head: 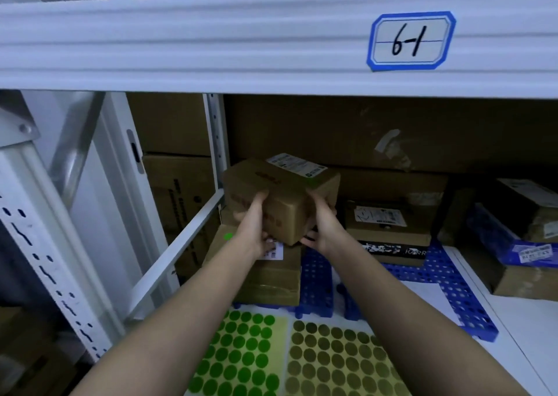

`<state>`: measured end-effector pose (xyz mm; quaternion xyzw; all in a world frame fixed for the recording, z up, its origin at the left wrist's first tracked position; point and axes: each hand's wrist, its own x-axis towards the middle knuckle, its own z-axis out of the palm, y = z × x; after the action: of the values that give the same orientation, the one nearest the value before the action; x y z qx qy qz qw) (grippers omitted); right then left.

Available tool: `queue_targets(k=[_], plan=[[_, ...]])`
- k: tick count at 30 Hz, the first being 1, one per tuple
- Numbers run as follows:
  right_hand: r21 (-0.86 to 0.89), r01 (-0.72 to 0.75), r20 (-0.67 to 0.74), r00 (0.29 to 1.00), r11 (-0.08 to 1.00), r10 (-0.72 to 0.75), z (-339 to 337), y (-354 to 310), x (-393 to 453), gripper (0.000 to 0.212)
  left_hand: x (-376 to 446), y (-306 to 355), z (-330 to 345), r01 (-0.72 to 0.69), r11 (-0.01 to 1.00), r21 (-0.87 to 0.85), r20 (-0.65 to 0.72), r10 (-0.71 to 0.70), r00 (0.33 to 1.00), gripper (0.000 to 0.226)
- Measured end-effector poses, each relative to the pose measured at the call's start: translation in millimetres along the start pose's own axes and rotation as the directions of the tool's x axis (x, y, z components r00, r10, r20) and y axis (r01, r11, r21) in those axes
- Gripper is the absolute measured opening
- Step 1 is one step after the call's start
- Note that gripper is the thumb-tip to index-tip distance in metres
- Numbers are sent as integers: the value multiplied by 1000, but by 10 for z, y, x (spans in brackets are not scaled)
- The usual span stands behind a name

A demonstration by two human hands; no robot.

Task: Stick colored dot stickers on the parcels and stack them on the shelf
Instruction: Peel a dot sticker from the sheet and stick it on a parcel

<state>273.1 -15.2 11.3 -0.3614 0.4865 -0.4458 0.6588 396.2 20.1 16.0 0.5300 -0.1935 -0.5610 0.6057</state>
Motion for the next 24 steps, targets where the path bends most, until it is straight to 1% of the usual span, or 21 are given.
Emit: queue_targets(k=[1,3,5,8,10,13,14,16,18,20,21,23,24], plan=[[-17,-3,11,1000,1000,3,-31,-41,54,67,47,42,-71,-30,1000,-2,-31,30,999,98],[-86,-16,15,1000,996,17,-47,-120,128,76,120,163,-225,-42,999,-6,-69,42,997,101],[-158,1,25,1000,987,3,-7,-201,159,73,164,290,-356,-44,999,7,-91,45,995,97],[-228,32,68,998,973,-17,114,-301,227,70,257,416,-509,-43,994,99,-122,55,991,92],[-224,56,73,996,973,-41,212,-326,283,77,328,479,-575,-33,990,138,-128,51,990,92],[-204,88,99,993,975,-69,286,-285,423,90,423,570,-619,-52,974,219,-132,83,988,91],[-200,102,115,990,974,-80,300,-272,453,93,461,608,-624,-55,969,243,-120,87,989,95],[-207,120,133,987,971,-93,307,-253,492,97,611,656,-669,-57,960,273,-75,80,994,112],[-219,122,177,981,968,-83,291,-221,576,109,856,656,-747,-51,952,302,-41,66,997,122],[-247,115,198,978,962,-66,279,-196,645,124,821,689,-743,-55,941,335,-17,64,998,117],[-257,117,201,977,959,-65,275,-187,665,124,739,714,-716,-74,934,349,-6,81,997,109],[-261,133,207,975,956,-79,266,-167,721,113,686,727,-701,-91,928,361,13,92,996,94],[-272,141,207,975,952,-86,260,-151,764,111,681,726,-701,-91,928,361,22,89,996,90]])
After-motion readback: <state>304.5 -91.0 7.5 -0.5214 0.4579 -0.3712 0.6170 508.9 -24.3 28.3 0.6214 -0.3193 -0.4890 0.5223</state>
